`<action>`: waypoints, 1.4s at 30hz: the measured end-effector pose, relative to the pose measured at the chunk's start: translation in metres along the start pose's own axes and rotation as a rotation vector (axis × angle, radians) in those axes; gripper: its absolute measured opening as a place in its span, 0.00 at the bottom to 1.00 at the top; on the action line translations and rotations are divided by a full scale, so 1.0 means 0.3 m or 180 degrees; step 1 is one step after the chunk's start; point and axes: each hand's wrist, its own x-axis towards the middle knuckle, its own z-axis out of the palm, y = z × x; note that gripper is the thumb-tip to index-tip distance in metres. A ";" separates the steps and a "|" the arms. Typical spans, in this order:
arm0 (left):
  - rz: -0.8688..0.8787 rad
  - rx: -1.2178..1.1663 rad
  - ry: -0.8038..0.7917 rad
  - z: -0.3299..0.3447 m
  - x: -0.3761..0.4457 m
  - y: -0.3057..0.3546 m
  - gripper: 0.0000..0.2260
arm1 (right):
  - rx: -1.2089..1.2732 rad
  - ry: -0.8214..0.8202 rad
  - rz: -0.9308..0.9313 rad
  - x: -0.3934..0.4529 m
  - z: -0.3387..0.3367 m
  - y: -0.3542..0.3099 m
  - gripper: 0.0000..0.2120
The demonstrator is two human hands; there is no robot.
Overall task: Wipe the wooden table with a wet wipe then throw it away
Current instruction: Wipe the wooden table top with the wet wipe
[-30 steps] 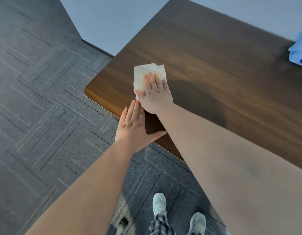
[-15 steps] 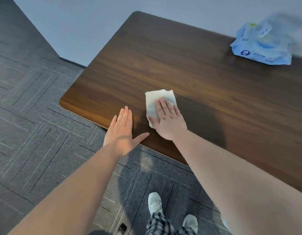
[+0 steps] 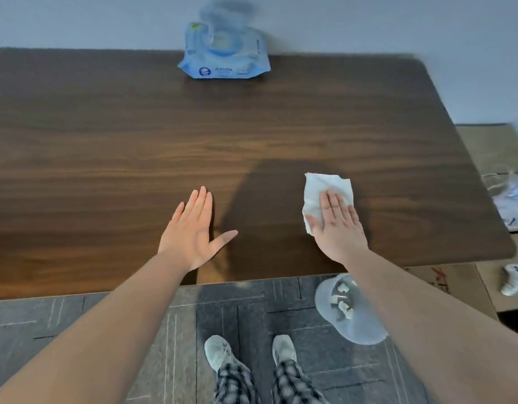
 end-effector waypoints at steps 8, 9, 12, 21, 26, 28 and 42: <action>0.0409 0.0274 -0.0179 0.016 0.165 0.320 0.47 | 0.0277 0.0092 0.1022 -0.061 -0.023 0.480 0.33; 0.0400 0.0317 -0.0230 0.023 0.177 0.342 0.47 | 0.0297 0.0100 0.1121 -0.067 -0.026 0.522 0.33; 0.0302 0.0454 -0.0271 0.049 0.192 0.373 0.48 | 0.0330 0.0157 0.1262 -0.081 -0.028 0.611 0.33; 0.0281 0.0354 -0.0257 0.040 0.187 0.370 0.47 | 0.0399 0.0134 0.1260 -0.080 -0.020 0.599 0.32; 0.0356 -0.0007 -0.0151 0.014 0.173 0.295 0.42 | 0.0206 0.0078 0.0687 -0.080 -0.010 0.375 0.33; 0.0189 -0.0069 -0.0059 0.003 0.142 0.222 0.40 | 0.0103 0.0102 0.0326 -0.067 -0.003 0.240 0.33; -0.2011 -0.0162 0.0101 0.034 -0.371 -0.671 0.38 | -0.0140 -0.0116 -0.1845 -0.045 0.099 -0.938 0.33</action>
